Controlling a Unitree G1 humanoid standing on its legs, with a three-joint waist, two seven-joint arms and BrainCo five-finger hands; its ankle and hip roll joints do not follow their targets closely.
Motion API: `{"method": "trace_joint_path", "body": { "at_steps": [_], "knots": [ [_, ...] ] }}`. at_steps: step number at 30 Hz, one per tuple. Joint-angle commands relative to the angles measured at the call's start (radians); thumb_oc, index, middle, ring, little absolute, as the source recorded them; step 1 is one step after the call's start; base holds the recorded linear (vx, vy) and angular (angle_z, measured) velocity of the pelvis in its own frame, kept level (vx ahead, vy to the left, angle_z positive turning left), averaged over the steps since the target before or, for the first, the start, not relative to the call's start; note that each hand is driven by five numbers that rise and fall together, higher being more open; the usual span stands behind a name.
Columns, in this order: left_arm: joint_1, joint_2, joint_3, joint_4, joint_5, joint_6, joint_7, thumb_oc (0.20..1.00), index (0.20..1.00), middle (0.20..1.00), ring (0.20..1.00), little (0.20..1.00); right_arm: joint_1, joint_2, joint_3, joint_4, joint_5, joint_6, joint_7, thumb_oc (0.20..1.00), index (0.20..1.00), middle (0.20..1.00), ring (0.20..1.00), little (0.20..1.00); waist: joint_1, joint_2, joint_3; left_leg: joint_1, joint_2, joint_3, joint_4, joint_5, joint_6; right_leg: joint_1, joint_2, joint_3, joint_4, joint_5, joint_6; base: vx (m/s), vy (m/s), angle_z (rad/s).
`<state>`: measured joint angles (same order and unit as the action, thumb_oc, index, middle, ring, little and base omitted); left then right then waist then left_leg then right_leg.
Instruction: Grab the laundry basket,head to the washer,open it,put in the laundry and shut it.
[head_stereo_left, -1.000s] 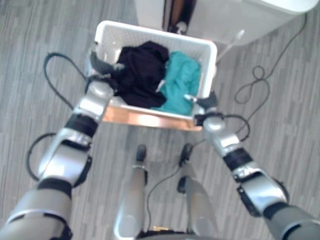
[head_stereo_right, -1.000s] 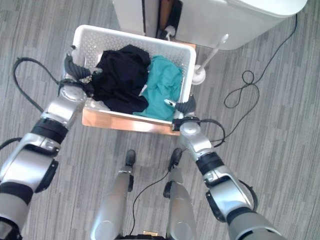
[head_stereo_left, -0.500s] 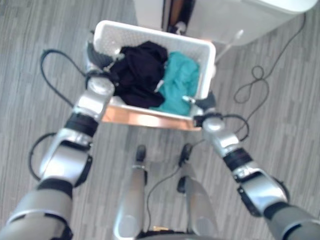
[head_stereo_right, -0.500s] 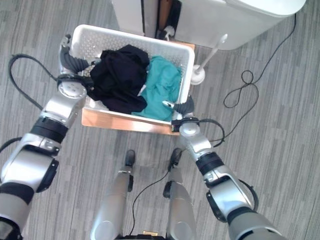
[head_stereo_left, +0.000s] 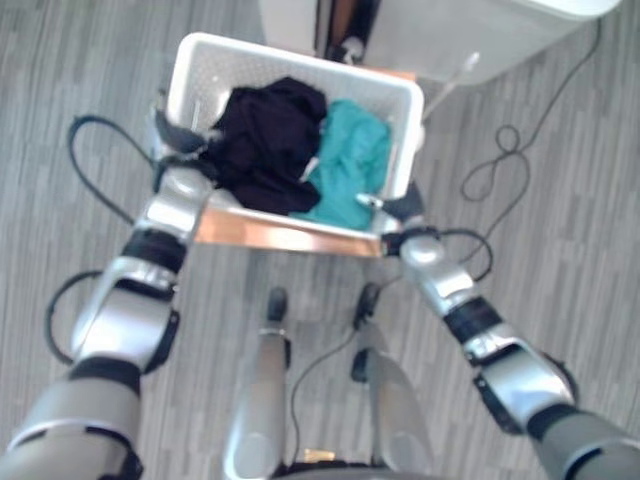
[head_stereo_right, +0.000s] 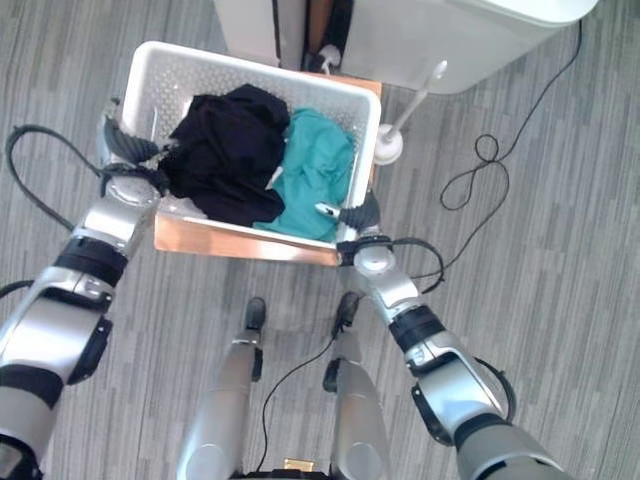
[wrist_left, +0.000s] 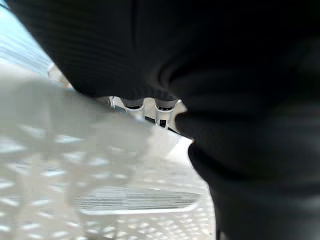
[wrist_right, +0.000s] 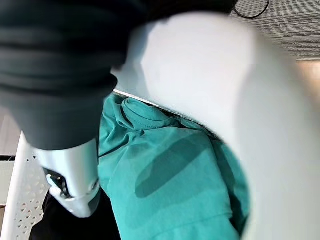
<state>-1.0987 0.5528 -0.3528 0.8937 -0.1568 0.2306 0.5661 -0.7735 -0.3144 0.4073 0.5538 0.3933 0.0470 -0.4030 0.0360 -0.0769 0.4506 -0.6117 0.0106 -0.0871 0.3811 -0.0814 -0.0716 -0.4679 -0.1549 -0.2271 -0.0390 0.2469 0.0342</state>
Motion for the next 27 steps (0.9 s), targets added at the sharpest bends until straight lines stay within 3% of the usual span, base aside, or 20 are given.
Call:
{"method": "trace_joint_path", "body": {
  "at_steps": [1, 11, 19, 27],
  "knots": [
    [-0.110, 0.033, -0.015, 0.077, 0.022, -0.028, 0.024, 1.000, 1.000, 1.000, 1.000, 1.000, 0.041, -0.007, 0.002, -0.111, -0.004, -0.049, 0.019, 1.000, 1.000, 1.000, 1.000, 1.000, 0.024, 0.037, 0.019, 0.093, -0.005, 0.022, -0.262, 0.138, 0.047, 0.088, -0.026, 0.039, 0.139, -0.210, 0.079, 0.00, 0.000, 0.00],
    [-0.185, 0.048, -0.064, 0.167, 0.023, -0.037, 0.011, 1.000, 1.000, 1.000, 1.000, 1.000, 0.057, -0.014, 0.013, -0.097, 0.014, -0.072, 0.020, 1.000, 1.000, 1.000, 1.000, 1.000, 0.011, 0.033, 0.019, 0.087, -0.002, 0.021, -0.258, 0.138, 0.046, 0.086, -0.024, 0.040, 0.139, -0.209, 0.081, 0.00, 0.000, 0.00],
    [-0.208, 0.038, -0.126, 0.112, 0.114, -0.026, -0.023, 1.000, 1.000, 1.000, 1.000, 1.000, 0.041, -0.021, -0.009, -0.096, 0.023, -0.085, -0.001, 1.000, 1.000, 1.000, 1.000, 1.000, 0.010, 0.033, 0.023, 0.084, -0.003, 0.021, -0.263, 0.138, 0.045, 0.078, -0.024, 0.042, 0.137, -0.206, 0.082, 0.00, 0.000, 0.00],
    [-0.188, 0.043, -0.127, 0.032, 0.110, -0.040, -0.043, 1.000, 1.000, 1.000, 1.000, 1.000, 0.025, -0.019, -0.031, -0.093, 0.015, -0.076, -0.023, 1.000, 1.000, 1.000, 1.000, 1.000, 0.013, 0.038, 0.026, 0.076, -0.006, 0.020, -0.260, 0.136, 0.048, 0.069, -0.025, 0.045, 0.140, -0.205, 0.082, 0.00, 0.000, 0.00]
  ]
}}
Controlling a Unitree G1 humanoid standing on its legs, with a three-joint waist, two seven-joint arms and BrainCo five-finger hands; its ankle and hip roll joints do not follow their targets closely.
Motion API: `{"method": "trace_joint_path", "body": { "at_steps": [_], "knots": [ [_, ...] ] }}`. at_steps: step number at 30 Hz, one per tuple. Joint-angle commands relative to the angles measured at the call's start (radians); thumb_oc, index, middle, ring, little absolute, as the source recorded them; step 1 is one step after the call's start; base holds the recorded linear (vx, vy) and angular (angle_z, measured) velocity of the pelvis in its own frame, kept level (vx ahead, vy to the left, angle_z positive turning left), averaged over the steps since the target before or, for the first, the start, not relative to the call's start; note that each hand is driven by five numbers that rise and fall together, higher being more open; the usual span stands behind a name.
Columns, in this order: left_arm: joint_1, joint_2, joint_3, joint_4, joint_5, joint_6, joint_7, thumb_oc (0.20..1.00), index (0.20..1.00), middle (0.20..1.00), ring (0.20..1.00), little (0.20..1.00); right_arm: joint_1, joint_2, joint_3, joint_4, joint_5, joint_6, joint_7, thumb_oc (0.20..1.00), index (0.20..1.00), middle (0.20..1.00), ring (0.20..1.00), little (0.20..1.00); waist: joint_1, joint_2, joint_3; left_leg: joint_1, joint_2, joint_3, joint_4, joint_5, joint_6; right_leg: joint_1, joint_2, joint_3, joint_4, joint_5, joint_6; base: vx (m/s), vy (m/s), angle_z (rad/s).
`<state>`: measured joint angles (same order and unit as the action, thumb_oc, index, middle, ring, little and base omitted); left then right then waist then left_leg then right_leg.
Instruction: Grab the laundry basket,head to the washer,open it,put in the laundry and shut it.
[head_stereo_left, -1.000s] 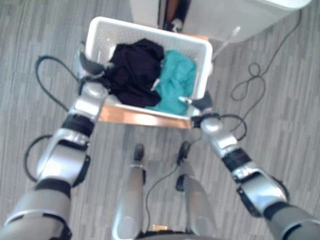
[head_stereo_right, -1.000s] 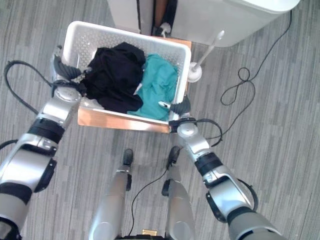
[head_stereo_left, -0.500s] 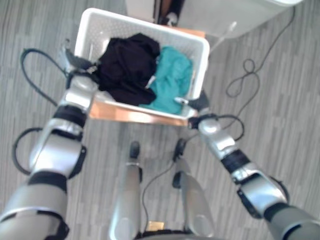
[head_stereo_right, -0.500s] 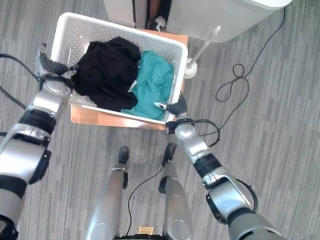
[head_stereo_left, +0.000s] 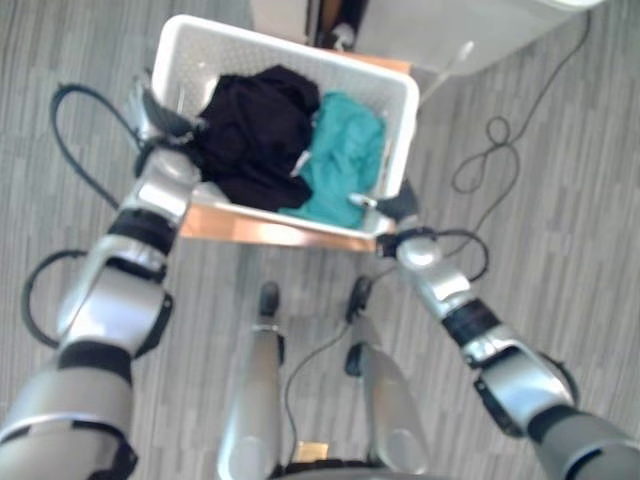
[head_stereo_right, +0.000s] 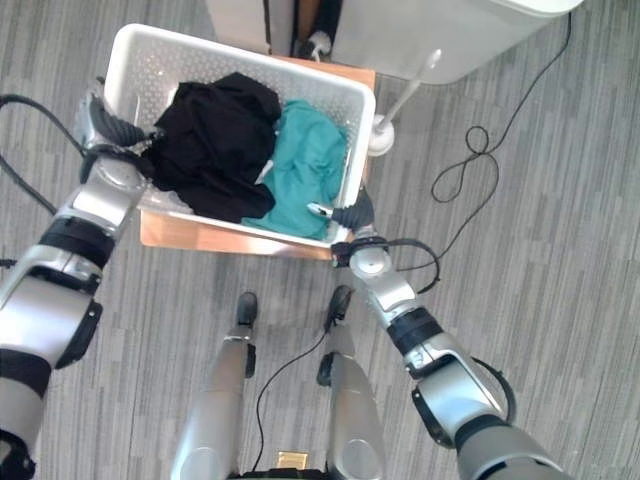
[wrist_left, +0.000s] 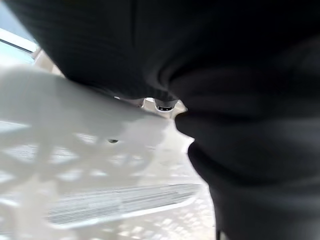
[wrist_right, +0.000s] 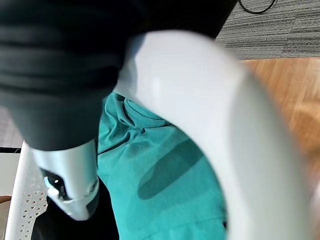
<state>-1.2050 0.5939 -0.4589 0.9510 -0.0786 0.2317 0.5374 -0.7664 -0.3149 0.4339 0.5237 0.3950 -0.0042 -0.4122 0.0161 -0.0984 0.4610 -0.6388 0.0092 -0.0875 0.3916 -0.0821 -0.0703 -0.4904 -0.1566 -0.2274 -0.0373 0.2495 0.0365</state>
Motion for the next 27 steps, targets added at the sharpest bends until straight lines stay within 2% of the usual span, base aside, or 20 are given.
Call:
{"method": "trace_joint_path", "body": {
  "at_steps": [1, 4, 5, 6, 8, 9, 27],
  "knots": [
    [-0.079, 0.003, -0.021, -0.031, 0.029, -0.042, -0.018, 1.000, 1.000, 1.000, 1.000, 1.000, 0.018, -0.018, -0.057, -0.062, 0.011, -0.022, -0.015, 1.000, 1.000, 1.000, 1.000, 1.000, 0.032, 0.061, 0.016, 0.103, -0.004, 0.019, -0.270, 0.136, 0.047, 0.090, -0.023, 0.048, 0.139, -0.207, 0.079, 0.00, 0.000, 0.00],
    [-0.085, 0.005, -0.037, -0.033, 0.035, -0.049, -0.036, 1.000, 1.000, 1.000, 1.000, 1.000, 0.015, -0.022, -0.054, -0.063, 0.002, -0.015, -0.015, 1.000, 1.000, 1.000, 1.000, 1.000, 0.030, 0.059, 0.016, 0.099, -0.003, 0.022, -0.268, 0.137, 0.047, 0.083, -0.022, 0.052, 0.141, -0.206, 0.079, 0.00, 0.000, 0.00],
    [-0.091, 0.004, -0.044, -0.030, 0.037, -0.051, -0.039, 0.881, 0.881, 0.881, 0.881, 0.881, 0.014, -0.022, -0.053, -0.062, 0.001, -0.015, -0.014, 1.000, 1.000, 1.000, 1.000, 1.000, 0.028, 0.059, 0.014, 0.097, -0.003, 0.022, -0.267, 0.137, 0.047, 0.082, -0.022, 0.053, 0.141, -0.204, 0.080, 0.00, 0.000, 0.00],
    [-0.096, 0.003, -0.047, -0.028, 0.036, -0.052, -0.040, 0.620, 0.620, 0.620, 0.620, 0.620, 0.012, -0.023, -0.052, -0.063, 0.001, -0.014, -0.014, 1.000, 1.000, 1.000, 1.000, 1.000, 0.027, 0.058, 0.014, 0.096, -0.003, 0.022, -0.266, 0.137, 0.047, 0.081, -0.022, 0.052, 0.140, -0.203, 0.080, 0.00, 0.000, 0.00],
    [-0.107, -0.002, -0.061, -0.021, 0.040, -0.053, -0.048, 0.426, 0.426, 0.426, 0.426, 0.426, 0.009, -0.026, -0.048, -0.066, 0.003, -0.015, -0.013, 1.000, 1.000, 1.000, 1.000, 1.000, 0.024, 0.058, 0.014, 0.094, -0.002, 0.022, -0.265, 0.137, 0.047, 0.077, -0.022, 0.055, 0.141, -0.202, 0.080, 0.00, 0.000, 0.00],
    [-0.116, -0.008, -0.071, -0.014, 0.045, -0.053, -0.058, 0.200, 0.200, 0.200, 0.200, 0.200, 0.007, -0.029, -0.048, -0.068, 0.005, -0.016, -0.012, 1.000, 1.000, 1.000, 1.000, 1.000, 0.022, 0.057, 0.015, 0.089, -0.002, 0.023, -0.265, 0.137, 0.047, 0.073, -0.021, 0.057, 0.141, -0.200, 0.081, 0.00, 0.000, 0.00],
    [-0.144, -0.014, -0.113, -0.012, 0.076, -0.055, -0.103, 0.200, 0.200, 0.200, 0.200, 0.200, -0.012, -0.062, -0.057, -0.138, 0.003, -0.026, -0.002, 1.000, 1.000, 1.000, 1.000, 1.000, 0.015, 0.053, 0.028, 0.044, -0.002, 0.024, -0.258, 0.148, 0.039, 0.023, -0.020, 0.062, 0.143, -0.183, 0.085, 0.00, 0.001, -0.01]
  ]
}}
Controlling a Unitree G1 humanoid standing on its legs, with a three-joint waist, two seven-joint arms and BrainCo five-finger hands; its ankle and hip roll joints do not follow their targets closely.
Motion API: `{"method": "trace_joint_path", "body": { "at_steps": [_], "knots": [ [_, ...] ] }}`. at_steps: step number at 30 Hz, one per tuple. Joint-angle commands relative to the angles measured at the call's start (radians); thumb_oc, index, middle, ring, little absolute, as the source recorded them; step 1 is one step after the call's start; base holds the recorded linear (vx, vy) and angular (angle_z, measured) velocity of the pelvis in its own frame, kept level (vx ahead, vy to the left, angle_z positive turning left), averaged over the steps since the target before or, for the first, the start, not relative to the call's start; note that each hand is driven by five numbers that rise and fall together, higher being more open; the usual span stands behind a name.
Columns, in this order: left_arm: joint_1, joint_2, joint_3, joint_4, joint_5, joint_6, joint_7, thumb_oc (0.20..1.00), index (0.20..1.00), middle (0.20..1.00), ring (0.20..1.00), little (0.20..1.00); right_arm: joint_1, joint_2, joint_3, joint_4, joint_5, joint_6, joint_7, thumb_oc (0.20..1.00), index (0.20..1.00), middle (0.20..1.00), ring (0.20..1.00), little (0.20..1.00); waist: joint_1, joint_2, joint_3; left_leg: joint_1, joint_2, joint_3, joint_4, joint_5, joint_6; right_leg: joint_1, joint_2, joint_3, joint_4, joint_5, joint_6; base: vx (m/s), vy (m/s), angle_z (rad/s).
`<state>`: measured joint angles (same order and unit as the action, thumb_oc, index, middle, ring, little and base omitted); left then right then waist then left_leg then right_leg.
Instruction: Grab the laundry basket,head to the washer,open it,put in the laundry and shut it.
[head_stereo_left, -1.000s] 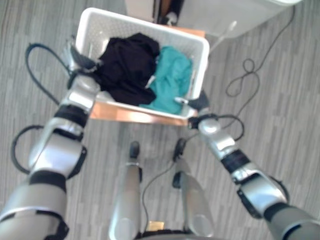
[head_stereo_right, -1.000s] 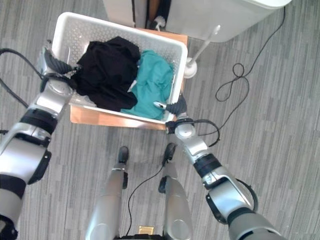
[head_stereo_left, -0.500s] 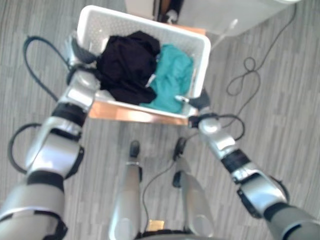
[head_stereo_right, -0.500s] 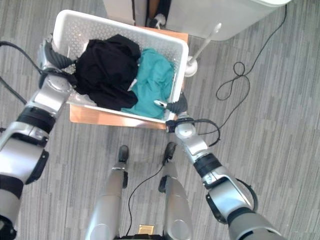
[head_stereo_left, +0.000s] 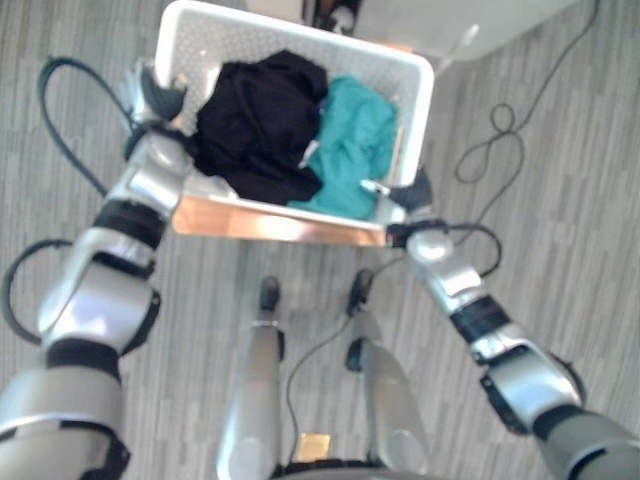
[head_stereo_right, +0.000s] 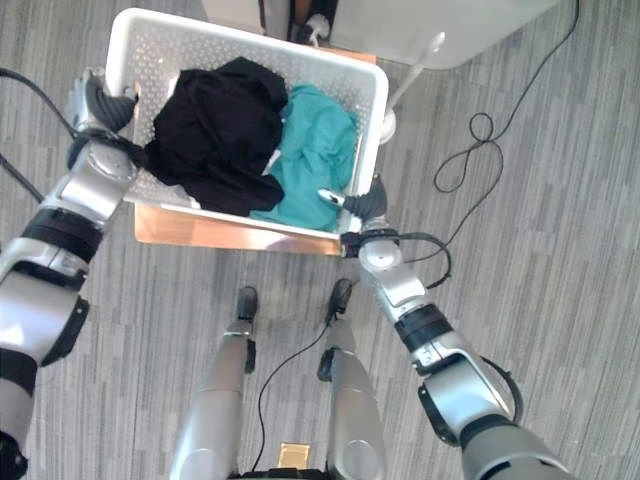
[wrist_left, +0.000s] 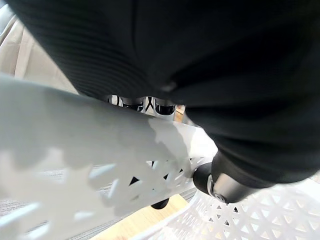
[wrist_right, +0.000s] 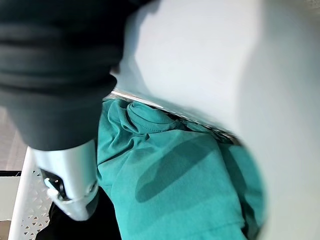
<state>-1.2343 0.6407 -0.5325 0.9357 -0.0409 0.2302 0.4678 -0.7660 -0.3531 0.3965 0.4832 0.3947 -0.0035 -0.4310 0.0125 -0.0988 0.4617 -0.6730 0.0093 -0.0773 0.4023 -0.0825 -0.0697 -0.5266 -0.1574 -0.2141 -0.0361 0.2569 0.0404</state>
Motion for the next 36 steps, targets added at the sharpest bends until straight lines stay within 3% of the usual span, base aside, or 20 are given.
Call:
{"method": "trace_joint_path", "body": {
  "at_steps": [1, 2, 3, 4, 6, 27, 36],
  "knots": [
    [-0.116, -0.061, -0.041, 0.004, 0.040, -0.054, -0.034, 0.200, 0.200, 0.200, 0.200, 0.200, -0.014, -0.025, -0.019, -0.097, 0.004, -0.026, 0.017, 1.000, 1.000, 1.000, 1.000, 1.000, 0.017, 0.053, 0.029, 0.075, -0.002, 0.014, -0.268, 0.149, 0.038, 0.056, -0.019, 0.049, 0.141, -0.189, 0.081, 0.00, 0.000, 0.00],
    [-0.117, -0.060, -0.042, 0.006, 0.041, -0.053, -0.034, 0.200, 0.200, 0.200, 0.200, 0.200, -0.016, -0.027, -0.020, -0.101, 0.005, -0.027, 0.018, 0.950, 0.950, 0.950, 0.950, 0.950, 0.016, 0.052, 0.030, 0.070, -0.001, 0.015, -0.267, 0.150, 0.037, 0.051, -0.018, 0.049, 0.142, -0.188, 0.081, 0.00, 0.000, 0.00],
    [-0.117, -0.059, -0.042, 0.005, 0.043, -0.052, -0.035, 0.200, 0.200, 0.200, 0.200, 0.200, -0.018, -0.031, -0.020, -0.103, 0.006, -0.027, 0.018, 0.774, 0.774, 0.774, 0.774, 0.774, 0.016, 0.052, 0.030, 0.065, -0.001, 0.015, -0.267, 0.151, 0.036, 0.048, -0.017, 0.048, 0.141, -0.187, 0.081, 0.00, 0.000, 0.00],
    [-0.117, -0.060, -0.043, 0.004, 0.044, -0.052, -0.037, 0.200, 0.200, 0.200, 0.200, 0.200, -0.023, -0.034, -0.020, -0.102, 0.006, -0.025, 0.017, 0.548, 0.548, 0.548, 0.548, 0.548, 0.016, 0.051, 0.032, 0.061, -0.001, 0.015, -0.267, 0.152, 0.036, 0.044, -0.016, 0.047, 0.141, -0.186, 0.081, 0.00, 0.000, 0.00],
    [-0.116, -0.058, -0.045, -0.001, 0.045, -0.051, -0.040, 0.200, 0.200, 0.200, 0.200, 0.200, -0.029, -0.040, -0.025, -0.102, 0.006, -0.023, 0.015, 0.213, 0.213, 0.213, 0.213, 0.213, 0.017, 0.052, 0.034, 0.053, -0.001, 0.015, -0.264, 0.153, 0.035, 0.036, -0.017, 0.046, 0.142, -0.185, 0.082, 0.00, 0.000, 0.00],
    [-0.014, -0.007, 0.011, -0.140, 0.093, -0.055, -0.039, 0.200, 0.200, 0.200, 0.200, 0.200, 0.022, -0.100, -0.097, -0.201, -0.022, 0.000, 0.003, 0.200, 0.200, 0.200, 0.200, 0.200, 0.014, 0.039, 0.024, 0.056, 0.003, 0.020, -0.246, 0.132, 0.035, 0.038, -0.017, 0.050, 0.144, -0.179, 0.088, 0.00, 0.002, -0.01],
    [0.165, 0.047, 0.099, -0.319, 0.073, -0.094, -0.077, 0.200, 0.200, 0.200, 0.200, 0.200, 0.151, -0.151, -0.163, -0.275, -0.033, 0.024, 0.054, 0.200, 0.200, 0.200, 0.200, 0.200, 0.026, 0.034, -0.015, 0.117, 0.004, 0.020, -0.252, 0.116, 0.038, 0.103, -0.022, 0.043, 0.140, -0.186, 0.090, 0.01, -0.006, -0.01]
  ]
}}
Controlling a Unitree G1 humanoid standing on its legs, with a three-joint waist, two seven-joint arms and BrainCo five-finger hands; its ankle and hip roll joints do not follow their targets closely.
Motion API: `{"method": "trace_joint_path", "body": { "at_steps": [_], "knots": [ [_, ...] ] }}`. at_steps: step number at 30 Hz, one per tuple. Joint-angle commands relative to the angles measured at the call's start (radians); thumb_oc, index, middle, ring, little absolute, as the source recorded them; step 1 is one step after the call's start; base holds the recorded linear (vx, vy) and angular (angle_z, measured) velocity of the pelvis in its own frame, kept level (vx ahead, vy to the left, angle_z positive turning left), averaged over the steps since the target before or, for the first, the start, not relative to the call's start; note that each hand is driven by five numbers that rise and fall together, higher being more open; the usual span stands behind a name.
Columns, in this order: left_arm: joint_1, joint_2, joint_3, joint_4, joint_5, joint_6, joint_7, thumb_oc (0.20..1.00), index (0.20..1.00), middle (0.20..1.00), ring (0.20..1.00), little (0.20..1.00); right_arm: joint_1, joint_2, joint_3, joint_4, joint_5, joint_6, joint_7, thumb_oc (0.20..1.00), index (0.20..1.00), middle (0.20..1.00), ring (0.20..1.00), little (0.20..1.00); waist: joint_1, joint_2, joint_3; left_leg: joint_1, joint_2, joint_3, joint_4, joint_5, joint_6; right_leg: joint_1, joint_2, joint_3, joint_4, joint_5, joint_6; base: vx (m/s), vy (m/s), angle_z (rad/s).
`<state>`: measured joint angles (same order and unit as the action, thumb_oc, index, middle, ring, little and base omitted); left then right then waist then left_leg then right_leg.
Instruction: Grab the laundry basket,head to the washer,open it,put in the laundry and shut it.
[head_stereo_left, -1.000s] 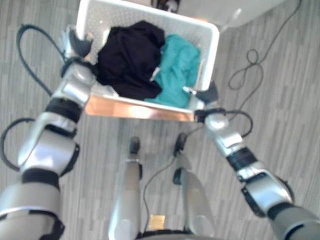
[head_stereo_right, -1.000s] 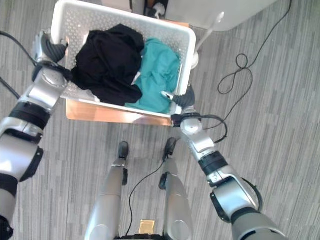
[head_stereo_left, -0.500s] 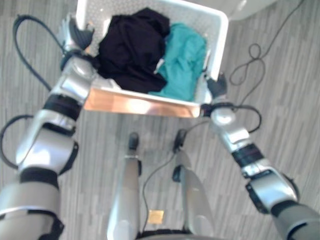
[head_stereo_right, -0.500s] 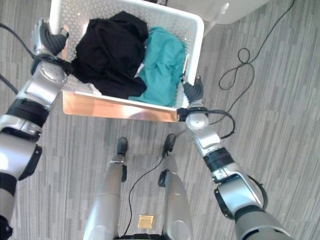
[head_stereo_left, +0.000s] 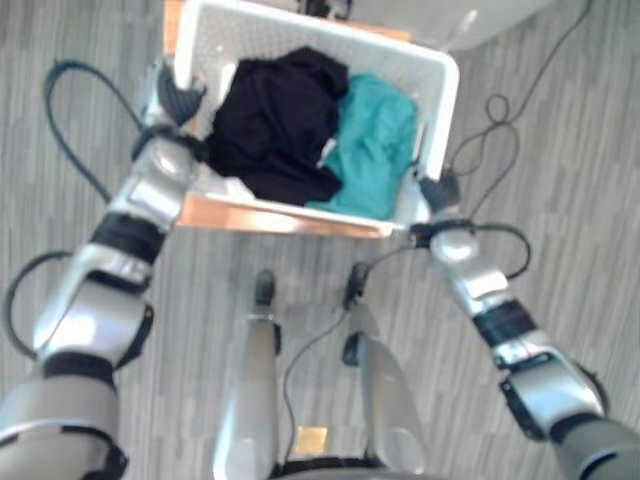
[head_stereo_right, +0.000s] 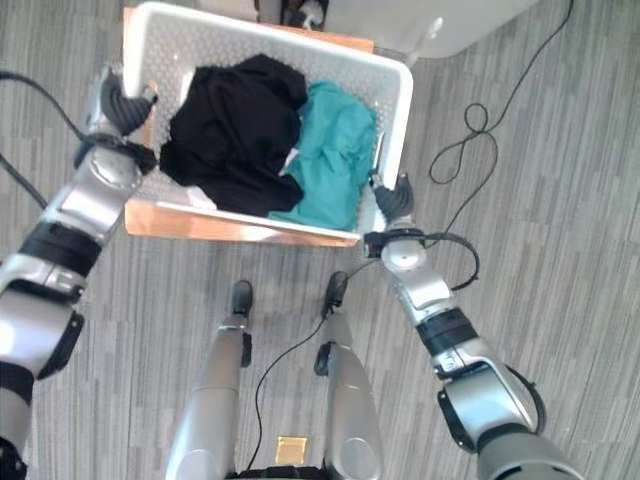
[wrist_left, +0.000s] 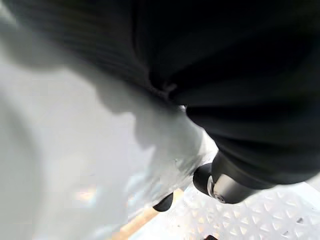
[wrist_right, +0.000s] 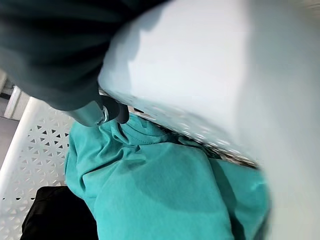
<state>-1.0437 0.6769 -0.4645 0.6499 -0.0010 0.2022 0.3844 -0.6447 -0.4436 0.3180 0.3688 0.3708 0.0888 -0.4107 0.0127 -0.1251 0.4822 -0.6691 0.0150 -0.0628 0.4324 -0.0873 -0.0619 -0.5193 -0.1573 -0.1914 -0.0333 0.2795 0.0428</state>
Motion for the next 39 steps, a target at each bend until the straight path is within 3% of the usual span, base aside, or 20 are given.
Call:
{"method": "trace_joint_path", "body": {
  "at_steps": [1, 13, 20, 27, 31, 39],
  "knots": [
    [-0.003, 0.017, 0.041, -0.056, 0.029, -0.072, -0.002, 0.200, 0.200, 0.200, 0.200, 0.200, 0.047, -0.068, -0.093, -0.172, -0.013, -0.064, 0.042, 0.200, 0.200, 0.200, 0.200, 0.200, 0.027, 0.059, -0.042, 0.122, -0.002, 0.004, -0.283, 0.119, 0.031, 0.104, -0.023, 0.020, 0.137, -0.209, 0.087, 0.03, -0.012, -0.02],
    [0.322, 0.129, 0.191, -0.357, 0.053, -0.126, -0.127, 0.200, 0.200, 0.200, 0.200, 0.200, 0.278, -0.132, -0.237, -0.332, -0.021, -0.054, 0.152, 0.200, 0.200, 0.200, 0.200, 0.200, 0.039, 0.052, -0.129, 0.280, -0.001, 0.006, -0.300, 0.087, 0.037, 0.240, -0.027, 0.016, 0.149, -0.245, 0.088, 0.04, -0.011, 0.00],
    [0.459, 0.136, 0.247, -0.461, 0.026, -0.140, -0.200, 0.200, 0.200, 0.200, 0.200, 0.200, 0.382, -0.141, -0.295, -0.382, -0.024, -0.032, 0.209, 0.200, 0.200, 0.200, 0.200, 0.200, 0.030, 0.056, -0.192, 0.365, 0.003, 0.011, -0.326, 0.087, 0.038, 0.314, -0.020, 0.012, 0.143, -0.259, 0.087, 0.06, -0.009, -0.07],
    [0.483, 0.104, 0.190, -0.526, 0.006, -0.136, -0.299, 0.200, 0.200, 0.200, 0.200, 0.200, 0.492, -0.193, -0.341, -0.401, -0.032, 0.013, 0.290, 0.200, 0.200, 0.200, 0.200, 0.200, 0.007, 0.071, -0.255, 0.464, 0.016, 0.015, -0.362, 0.088, 0.036, 0.388, -0.012, 0.005, 0.145, -0.288, 0.086, 0.03, -0.014, -0.02],
    [0.406, 0.055, 0.100, -0.499, -0.011, -0.128, -0.336, 0.200, 0.200, 0.200, 0.200, 0.200, 0.562, -0.244, -0.385, -0.408, -0.018, 0.027, 0.327, 0.200, 0.200, 0.200, 0.200, 0.200, -0.015, 0.078, -0.308, 0.531, 0.032, 0.017, -0.408, 0.103, 0.032, 0.437, 0.004, 0.001, 0.142, -0.306, 0.084, 0.02, -0.067, -0.04],
    [0.374, 0.059, 0.057, -0.475, -0.035, -0.123, -0.365, 0.200, 0.200, 0.200, 0.200, 0.200, 0.686, -0.246, -0.447, -0.451, 0.008, 0.039, 0.360, 0.200, 0.200, 0.200, 0.200, 0.200, -0.032, 0.087, -0.367, 0.601, 0.067, 0.030, -0.439, 0.115, 0.011, 0.502, 0.042, 0.011, 0.112, -0.329, 0.070, 0.00, -0.108, -0.13]
  ]
}}
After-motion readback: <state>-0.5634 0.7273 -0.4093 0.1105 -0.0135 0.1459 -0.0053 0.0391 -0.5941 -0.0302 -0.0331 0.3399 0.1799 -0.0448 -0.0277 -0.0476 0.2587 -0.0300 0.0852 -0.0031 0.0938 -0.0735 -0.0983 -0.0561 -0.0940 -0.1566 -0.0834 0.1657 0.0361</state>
